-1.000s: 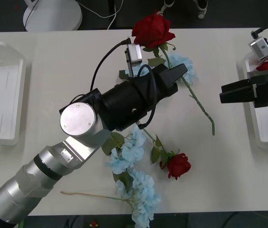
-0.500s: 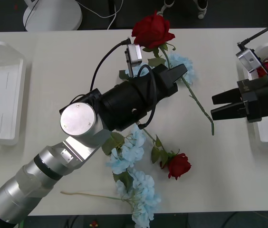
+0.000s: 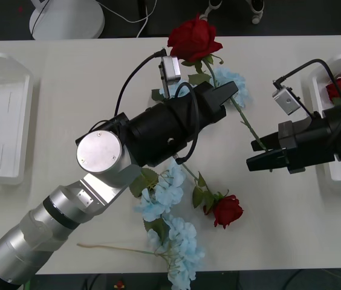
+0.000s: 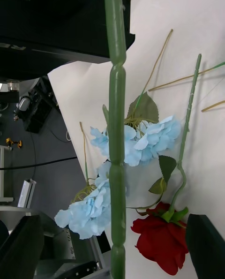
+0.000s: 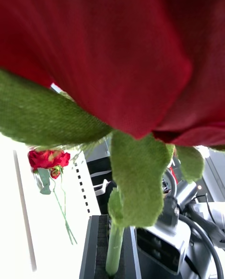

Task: Put the red flowers into the right box and the blue flowers into the left box

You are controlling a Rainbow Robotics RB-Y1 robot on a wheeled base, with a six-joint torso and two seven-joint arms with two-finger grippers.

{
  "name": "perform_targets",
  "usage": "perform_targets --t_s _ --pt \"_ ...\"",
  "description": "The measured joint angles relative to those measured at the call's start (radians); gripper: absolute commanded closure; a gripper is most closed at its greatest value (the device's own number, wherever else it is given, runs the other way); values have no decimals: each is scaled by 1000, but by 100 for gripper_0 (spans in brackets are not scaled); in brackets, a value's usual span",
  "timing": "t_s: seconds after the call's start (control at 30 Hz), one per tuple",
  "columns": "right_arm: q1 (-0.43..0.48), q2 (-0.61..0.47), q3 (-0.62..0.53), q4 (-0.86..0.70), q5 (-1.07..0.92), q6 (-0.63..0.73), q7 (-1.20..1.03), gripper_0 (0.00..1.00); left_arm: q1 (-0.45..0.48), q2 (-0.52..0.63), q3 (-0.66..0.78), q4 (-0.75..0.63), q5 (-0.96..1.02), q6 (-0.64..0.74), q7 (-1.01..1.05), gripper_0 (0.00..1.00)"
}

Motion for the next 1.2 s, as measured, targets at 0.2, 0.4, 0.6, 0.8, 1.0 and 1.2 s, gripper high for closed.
perform_targets --t_s 0.2,0.4,0.6,0.8,1.0,1.2 --pt "0 0 8 -9 9 0 -37 100 0 0 0 0 1 0 0 100" --pt "0 0 11 -9 13 -1 -57 100 0 0 0 0 5 0 0 100" --pt "0 0 11 -9 14 -1 -65 100 0 0 0 0 6 0 0 100" --pt "0 0 11 -9 24 -6 -88 100 0 0 0 0 8 0 0 92" --pt "0 0 11 -9 43 -6 -91 100 0 0 0 1 11 0 0 0" --pt "0 0 11 -9 48 -6 -100 100 0 0 0 2 19 0 0 0"
